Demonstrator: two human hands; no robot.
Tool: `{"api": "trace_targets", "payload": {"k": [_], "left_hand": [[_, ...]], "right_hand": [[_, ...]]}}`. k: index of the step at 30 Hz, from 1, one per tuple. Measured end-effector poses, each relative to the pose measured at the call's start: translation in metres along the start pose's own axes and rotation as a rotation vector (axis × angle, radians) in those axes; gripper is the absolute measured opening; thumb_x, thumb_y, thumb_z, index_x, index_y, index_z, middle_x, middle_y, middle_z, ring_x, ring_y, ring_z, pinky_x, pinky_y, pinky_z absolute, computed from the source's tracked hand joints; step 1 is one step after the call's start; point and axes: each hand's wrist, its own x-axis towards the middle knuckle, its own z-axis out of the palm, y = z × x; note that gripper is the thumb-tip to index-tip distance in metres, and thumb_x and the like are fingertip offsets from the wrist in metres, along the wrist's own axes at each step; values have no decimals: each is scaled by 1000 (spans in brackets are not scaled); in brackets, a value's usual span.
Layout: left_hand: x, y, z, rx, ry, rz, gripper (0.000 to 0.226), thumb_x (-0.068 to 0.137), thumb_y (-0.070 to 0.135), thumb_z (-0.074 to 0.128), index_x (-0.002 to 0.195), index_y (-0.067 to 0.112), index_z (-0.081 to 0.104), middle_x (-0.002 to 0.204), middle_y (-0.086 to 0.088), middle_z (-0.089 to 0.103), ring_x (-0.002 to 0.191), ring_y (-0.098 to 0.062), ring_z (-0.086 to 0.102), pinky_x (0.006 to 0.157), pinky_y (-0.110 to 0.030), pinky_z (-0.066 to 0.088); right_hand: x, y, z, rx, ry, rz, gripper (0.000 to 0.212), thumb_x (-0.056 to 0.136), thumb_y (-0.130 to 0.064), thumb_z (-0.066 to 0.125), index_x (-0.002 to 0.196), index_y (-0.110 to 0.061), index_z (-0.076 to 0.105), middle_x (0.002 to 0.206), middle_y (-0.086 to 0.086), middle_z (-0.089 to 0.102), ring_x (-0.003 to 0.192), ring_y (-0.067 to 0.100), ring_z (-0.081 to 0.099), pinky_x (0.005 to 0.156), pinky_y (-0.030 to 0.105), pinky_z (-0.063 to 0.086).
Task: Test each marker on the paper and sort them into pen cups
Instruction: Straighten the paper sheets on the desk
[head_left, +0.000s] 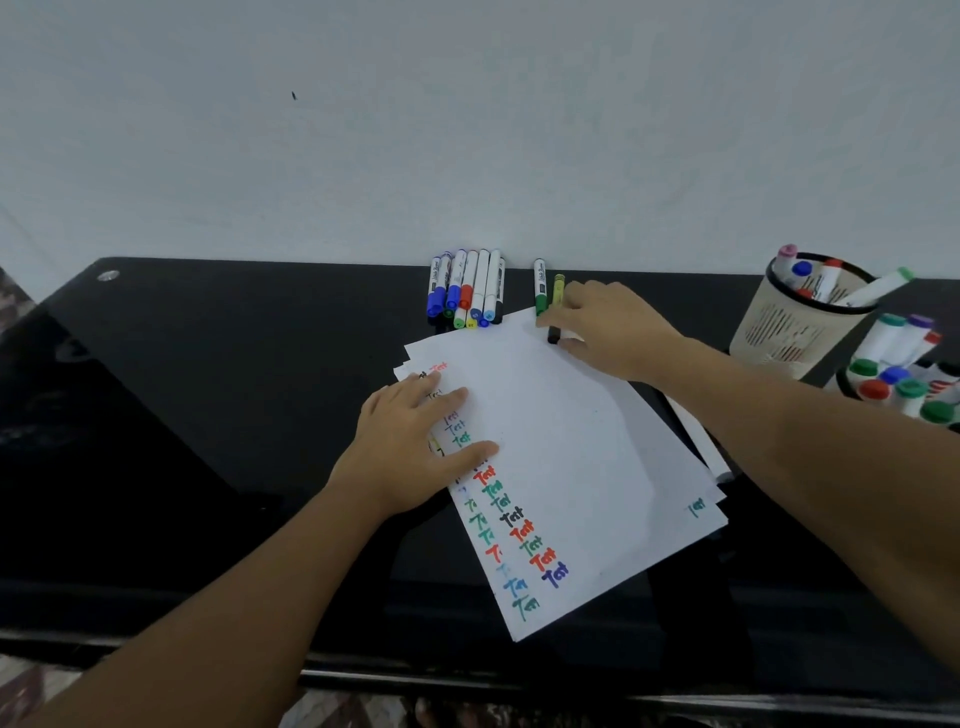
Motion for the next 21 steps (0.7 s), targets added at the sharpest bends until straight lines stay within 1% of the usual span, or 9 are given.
{"api": "trace_targets", "payload": {"k": [3,6,9,11,13,15,17,19,21], "left_hand": [[0,1,-1,3,-1,0,98,71,96,29,153,42,37,167,9,19,154,-14,12,124,-43,3],[-1,1,-1,-2,4,-2,99,70,96,29,153,42,37,167,9,20,154,-14,12,124,-43,4],[-1,3,-1,-11,7,-4,100,69,96,29,152,42,38,167,9,20,154,-14,12,124,-43,4],[0,4,-2,-21,10,-1,99,70,96,30,152,42,38,167,9,21,153,-14,12,124,-43,4],[0,3,-3,-22,13,1,98,70,96,31,152,42,38,167,9,21,153,-14,13,124,-43,4],[-1,2,-3,-23,20,5,98,71,95,32,153,41,38,166,9,22,153,-15,13,124,-44,6],[-1,2,-2,-55,58,5,96,73,93,36,153,39,38,165,10,24,153,-15,14,125,-45,9],[-2,3,-2,-101,123,-6,90,80,87,43,153,36,38,163,10,29,152,-16,17,125,-48,16],[-2,5,-2,-149,218,-23,80,87,75,53,152,31,40,157,7,37,148,-16,23,122,-49,25]], "right_hand": [[-1,4,-1,18,32,60,51,95,-13,56,142,-33,58,114,0,50,97,20,44,82,31,24],[2,3,0,-38,-45,118,60,93,-4,53,141,-40,55,108,-5,34,94,16,33,83,31,25],[3,-2,4,-77,-50,105,47,93,-5,58,128,-37,62,104,-5,34,90,19,39,78,33,28],[3,-2,5,-117,11,63,37,91,-8,66,119,-32,66,102,-2,42,88,22,45,76,34,32],[3,-3,4,-153,102,-9,25,91,-12,70,114,-23,66,103,3,52,88,26,51,80,38,41],[2,-9,-3,-109,168,-68,18,99,-18,61,116,-13,63,104,9,60,87,31,55,84,42,45],[-2,-24,-17,22,136,-61,24,106,-21,48,126,-10,55,104,10,62,84,29,55,78,42,47],[-6,-43,-28,119,63,-35,32,110,-30,38,139,-17,44,110,5,59,86,24,56,74,43,51],[-9,-60,-32,164,27,-34,37,111,-39,31,144,-25,40,114,0,55,91,21,57,75,42,54]]}}
